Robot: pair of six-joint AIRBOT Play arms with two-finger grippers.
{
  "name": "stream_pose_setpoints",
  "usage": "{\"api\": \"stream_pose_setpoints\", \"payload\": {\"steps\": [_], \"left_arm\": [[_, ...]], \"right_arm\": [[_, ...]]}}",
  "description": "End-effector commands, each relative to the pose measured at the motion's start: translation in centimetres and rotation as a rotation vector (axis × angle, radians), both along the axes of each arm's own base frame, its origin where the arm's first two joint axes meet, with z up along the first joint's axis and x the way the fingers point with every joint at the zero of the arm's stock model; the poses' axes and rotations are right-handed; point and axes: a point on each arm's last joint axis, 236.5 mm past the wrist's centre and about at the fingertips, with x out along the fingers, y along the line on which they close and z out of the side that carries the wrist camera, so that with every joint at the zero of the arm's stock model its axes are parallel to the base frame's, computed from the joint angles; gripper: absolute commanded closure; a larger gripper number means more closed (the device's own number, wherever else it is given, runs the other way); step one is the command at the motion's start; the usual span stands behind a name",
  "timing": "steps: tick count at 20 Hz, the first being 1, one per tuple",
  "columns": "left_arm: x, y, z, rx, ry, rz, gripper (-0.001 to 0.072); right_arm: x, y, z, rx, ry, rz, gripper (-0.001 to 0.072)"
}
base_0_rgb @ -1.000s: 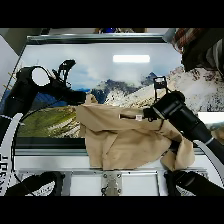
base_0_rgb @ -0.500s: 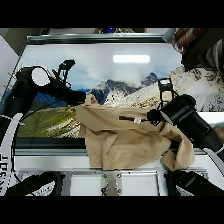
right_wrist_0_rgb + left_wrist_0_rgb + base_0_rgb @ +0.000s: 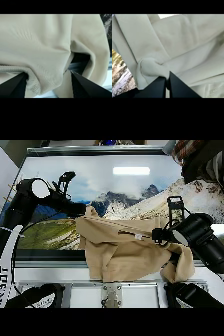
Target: Fold the clothes and pants, and hang the long-sleeved shirts on hangers.
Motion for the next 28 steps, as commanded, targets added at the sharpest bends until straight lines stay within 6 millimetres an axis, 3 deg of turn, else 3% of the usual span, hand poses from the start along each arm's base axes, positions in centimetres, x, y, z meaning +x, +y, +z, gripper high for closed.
{"api": "stream_pose_setpoints", "payload": {"steps": [1, 4, 6, 8, 10, 12, 15, 18, 19, 20, 21, 23, 25, 28], "left_arm": [[0.0, 0.0, 0.0, 0.001, -0.001, 0.001, 0.069], [0.0, 0.1, 0.0, 0.002, 0.001, 0.0, 0.069], [0.0, 0.1, 0.0, 0.002, 0.001, 0.0, 0.069], [0.0, 0.1, 0.0, 0.002, 0.0, 0.0, 0.069], [0.0, 0.1, 0.0, 0.001, -0.001, 0.001, 0.069], [-0.1, 0.1, 0.0, 0.003, 0.002, 0.0, 0.069], [-0.5, -0.4, -0.5, -0.02, 0.029, 0.035, 0.069], [-1.3, -2.8, -3.2, -0.059, 0.049, 0.018, 0.069], [-0.9, -3.4, -3.8, -0.062, 0.034, 0.015, 0.0636], [-0.5, -4.0, -3.9, -0.068, 0.023, 0.01, 0.0312], [0.0, -4.8, -3.3, -0.074, 0.008, -0.005, 0.0051], [1.1, -6.5, -0.6, -0.101, -0.052, -0.027, 0.005], [0.9, -9.5, 2.2, -0.131, -0.118, -0.091, 0.0051], [-3.1, -14.9, 3.0, -0.125, -0.144, -0.259, 0.0051]], "right_arm": [[-0.8, 1.2, -0.5, 0.062, 0.019, -0.017, 0.0135], [-0.9, 2.1, -1.7, 0.078, 0.043, -0.022, 0.0155], [-1.1, 2.3, -2.6, 0.065, 0.066, -0.014, 0.0348], [-1.0, 3.0, -2.8, 0.069, 0.061, 0.009, 0.0415], [-0.5, 3.7, -2.5, 0.082, 0.032, 0.053, 0.0686], [0.6, 3.3, -0.8, 0.064, -0.027, 0.102, 0.0687], [3.2, 2.2, 3.5, 0.063, -0.133, 0.139, 0.0688], [5.9, 1.3, 5.0, 0.087, -0.205, 0.105, 0.0687], [6.8, 1.4, 5.0, 0.098, -0.227, 0.1, 0.0687], [7.4, 1.5, 4.9, 0.104, -0.241, 0.099, 0.0687], [7.8, 1.8, 4.6, 0.105, -0.238, 0.101, 0.0687], [7.8, 2.4, 3.6, 0.116, -0.205, 0.103, 0.0688], [7.9, 2.8, 3.1, 0.127, -0.19, 0.1, 0.0687], [8.3, 3.4, 3.3, 0.16, -0.214, 0.08, 0.0687]]}}
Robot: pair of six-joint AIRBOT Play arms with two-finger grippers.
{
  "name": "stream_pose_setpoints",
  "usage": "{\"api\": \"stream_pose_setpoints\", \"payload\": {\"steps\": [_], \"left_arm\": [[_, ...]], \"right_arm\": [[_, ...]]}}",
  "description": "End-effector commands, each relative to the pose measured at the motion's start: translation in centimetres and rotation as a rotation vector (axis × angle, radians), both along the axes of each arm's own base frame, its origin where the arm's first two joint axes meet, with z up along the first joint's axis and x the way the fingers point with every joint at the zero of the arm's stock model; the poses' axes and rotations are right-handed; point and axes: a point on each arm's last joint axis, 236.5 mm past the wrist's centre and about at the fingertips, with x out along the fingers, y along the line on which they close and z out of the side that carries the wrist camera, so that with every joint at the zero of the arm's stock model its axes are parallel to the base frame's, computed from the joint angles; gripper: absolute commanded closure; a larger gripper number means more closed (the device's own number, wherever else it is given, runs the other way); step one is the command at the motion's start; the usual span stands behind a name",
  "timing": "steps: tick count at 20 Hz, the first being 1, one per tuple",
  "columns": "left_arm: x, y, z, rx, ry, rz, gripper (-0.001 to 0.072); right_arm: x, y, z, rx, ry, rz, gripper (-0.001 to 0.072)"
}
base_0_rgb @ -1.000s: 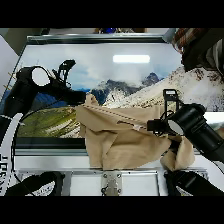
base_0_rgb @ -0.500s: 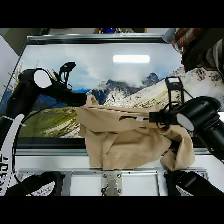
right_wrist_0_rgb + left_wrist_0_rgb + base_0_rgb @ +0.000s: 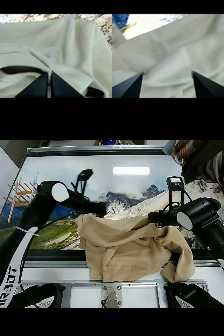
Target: Fold the clothes and pants, and hang the long-sleeved shirts on hangers.
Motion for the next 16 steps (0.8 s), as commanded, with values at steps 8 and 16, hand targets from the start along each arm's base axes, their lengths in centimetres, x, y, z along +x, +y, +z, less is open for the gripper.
{"api": "stream_pose_setpoints", "payload": {"steps": [8, 16], "left_arm": [[-6.2, -10.4, -0.5, 0.246, -0.33, -0.28, 0.0087], [-3.8, -11.8, -5.9, 0.254, -0.256, -0.192, 0.0087]], "right_arm": [[-0.1, 1.8, 0.2, 0.121, 0.0, -0.059, 0.0687], [-1.0, 1.5, 3.4, 0.189, -0.081, -0.08, 0.0687]]}}
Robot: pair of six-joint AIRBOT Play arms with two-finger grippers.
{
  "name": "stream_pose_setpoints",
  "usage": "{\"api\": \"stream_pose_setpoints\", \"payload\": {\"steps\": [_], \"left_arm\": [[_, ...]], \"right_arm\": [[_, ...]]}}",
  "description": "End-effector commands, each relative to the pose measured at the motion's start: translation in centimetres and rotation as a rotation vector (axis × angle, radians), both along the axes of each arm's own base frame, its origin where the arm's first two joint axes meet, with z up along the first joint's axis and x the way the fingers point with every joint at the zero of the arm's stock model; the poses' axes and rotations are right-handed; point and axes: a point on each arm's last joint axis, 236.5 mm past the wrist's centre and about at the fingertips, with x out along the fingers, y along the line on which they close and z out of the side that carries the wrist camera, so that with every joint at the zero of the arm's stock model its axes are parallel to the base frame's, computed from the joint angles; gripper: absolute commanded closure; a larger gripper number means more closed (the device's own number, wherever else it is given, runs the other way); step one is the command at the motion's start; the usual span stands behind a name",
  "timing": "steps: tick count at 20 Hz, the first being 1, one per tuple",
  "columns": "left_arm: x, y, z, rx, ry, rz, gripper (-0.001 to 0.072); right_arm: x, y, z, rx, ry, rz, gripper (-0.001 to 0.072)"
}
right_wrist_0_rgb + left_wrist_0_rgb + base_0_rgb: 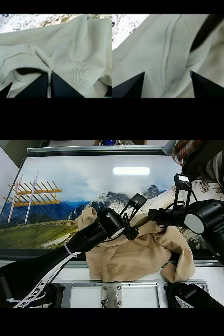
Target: Fold the clothes and pants, and hang the long-sleeved shirts on hangers.
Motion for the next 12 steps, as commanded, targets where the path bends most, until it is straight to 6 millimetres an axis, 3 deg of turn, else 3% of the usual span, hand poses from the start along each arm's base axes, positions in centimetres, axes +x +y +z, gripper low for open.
{"api": "stream_pose_setpoints", "payload": {"steps": [1, 4, 10, 11, 12], "left_arm": [[1.3, -1.2, -1.3, -0.034, -0.015, 0.038, 0.0087], [2.2, -1.0, -1.4, -0.033, -0.034, 0.046, 0.0089], [5.9, 4.6, 0.9, 0.002, -0.07, 0.175, 0.0092], [6.4, 5.3, 1.8, -0.013, -0.08, 0.193, 0.0199], [6.7, 5.9, 2.8, -0.025, -0.096, 0.203, 0.0532]], "right_arm": [[-0.5, 0.1, 1.2, 0.038, -0.026, -0.012, 0.0687], [-0.9, 0.2, 1.5, 0.052, -0.026, -0.008, 0.0687], [-1.3, 0.0, 1.2, 0.024, -0.008, 0.018, 0.0687], [-1.3, 0.0, 1.2, 0.014, -0.011, 0.037, 0.0687], [-1.3, 0.0, 1.2, -0.002, -0.014, 0.062, 0.0687]]}}
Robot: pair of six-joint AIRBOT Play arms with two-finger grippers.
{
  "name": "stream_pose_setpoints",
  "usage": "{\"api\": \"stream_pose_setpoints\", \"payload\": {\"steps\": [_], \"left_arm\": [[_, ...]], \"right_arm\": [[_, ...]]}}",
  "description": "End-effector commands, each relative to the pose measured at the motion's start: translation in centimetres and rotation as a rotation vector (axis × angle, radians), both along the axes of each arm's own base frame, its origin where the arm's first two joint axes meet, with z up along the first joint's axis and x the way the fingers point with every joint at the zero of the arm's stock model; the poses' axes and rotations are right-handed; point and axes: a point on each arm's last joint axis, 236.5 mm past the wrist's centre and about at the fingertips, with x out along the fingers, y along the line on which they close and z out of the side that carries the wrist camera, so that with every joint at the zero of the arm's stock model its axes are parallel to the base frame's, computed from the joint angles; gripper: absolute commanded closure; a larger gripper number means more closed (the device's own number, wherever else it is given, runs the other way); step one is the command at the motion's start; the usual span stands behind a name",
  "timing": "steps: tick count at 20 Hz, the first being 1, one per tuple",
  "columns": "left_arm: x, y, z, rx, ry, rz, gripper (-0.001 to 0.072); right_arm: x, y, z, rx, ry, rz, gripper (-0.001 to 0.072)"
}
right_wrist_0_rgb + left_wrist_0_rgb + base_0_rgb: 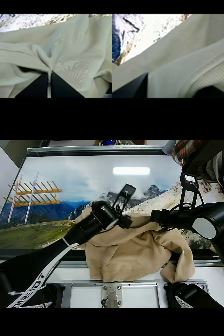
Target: Fold the clothes and pants, and hang the long-sleeved shirts on hangers.
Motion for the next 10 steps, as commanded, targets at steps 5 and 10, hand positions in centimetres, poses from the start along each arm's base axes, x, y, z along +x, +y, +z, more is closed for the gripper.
{"api": "stream_pose_setpoints", "payload": {"steps": [5, 10], "left_arm": [[-0.2, 4.4, 11.9, -0.173, -0.151, 0.056, 0.069], [-9.3, 3.9, 16.0, -0.309, 0.038, -0.117, 0.069]], "right_arm": [[0.3, -3.1, 4.6, -0.116, -0.019, 0.098, 0.0688], [1.1, -2.0, 9.6, -0.128, -0.034, 0.21, 0.0688]]}}
